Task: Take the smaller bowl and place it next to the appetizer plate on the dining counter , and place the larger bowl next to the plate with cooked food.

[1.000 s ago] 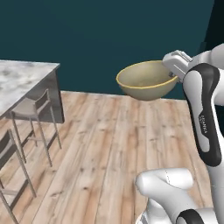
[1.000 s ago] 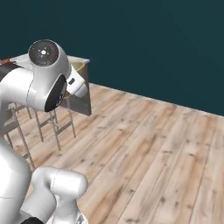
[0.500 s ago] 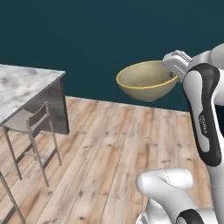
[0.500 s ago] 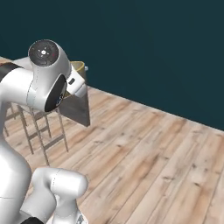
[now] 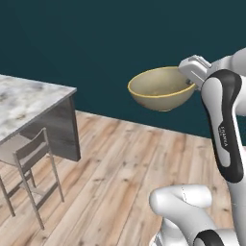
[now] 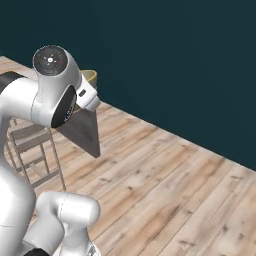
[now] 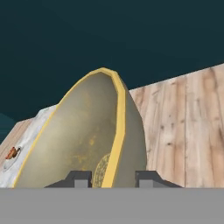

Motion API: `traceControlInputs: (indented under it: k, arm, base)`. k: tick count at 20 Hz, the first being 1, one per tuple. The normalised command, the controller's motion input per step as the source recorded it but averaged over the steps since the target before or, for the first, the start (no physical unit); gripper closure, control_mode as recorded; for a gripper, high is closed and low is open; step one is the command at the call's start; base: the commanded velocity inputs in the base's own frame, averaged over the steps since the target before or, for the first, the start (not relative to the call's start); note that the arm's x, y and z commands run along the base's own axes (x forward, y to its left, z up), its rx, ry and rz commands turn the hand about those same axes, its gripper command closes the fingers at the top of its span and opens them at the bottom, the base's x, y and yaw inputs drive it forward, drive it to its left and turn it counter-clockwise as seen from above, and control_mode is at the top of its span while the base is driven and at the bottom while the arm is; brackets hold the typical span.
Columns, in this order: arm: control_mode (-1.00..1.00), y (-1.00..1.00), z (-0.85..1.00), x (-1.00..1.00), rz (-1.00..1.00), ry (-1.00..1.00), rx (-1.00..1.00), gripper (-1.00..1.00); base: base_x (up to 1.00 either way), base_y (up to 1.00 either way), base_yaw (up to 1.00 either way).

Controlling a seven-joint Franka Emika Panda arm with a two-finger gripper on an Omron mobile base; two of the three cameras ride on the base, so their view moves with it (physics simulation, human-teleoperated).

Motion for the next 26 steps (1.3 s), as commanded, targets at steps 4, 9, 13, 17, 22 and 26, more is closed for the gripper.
traceControlInputs:
  k: [4, 9, 13, 17, 22, 26]
  arm:
    - [1.0, 0.0, 0.0, 0.0, 0.0, 0.0, 0.0, 1.0]
    - [1.0, 0.0, 0.0, 0.0, 0.0, 0.0, 0.0, 1.0]
    - [1.0, 0.0, 0.0, 0.0, 0.0, 0.0, 0.0, 1.0]
    - [1.0, 0.0, 0.0, 0.0, 0.0, 0.0, 0.0, 1.0]
    - [1.0, 0.0, 0.0, 0.0, 0.0, 0.0, 0.0, 1.0]
    - [1.0, 0.0, 0.0, 0.0, 0.0, 0.0, 0.0, 1.0]
  base:
    - [1.0, -0.69, 0.31]
    - [1.0, -0.71, 0.32]
    - [1.0, -0.7, 0.34]
    - [1.0, -0.69, 0.35]
    - [1.0, -0.66, 0.35]
    - [1.0, -0.67, 0.36]
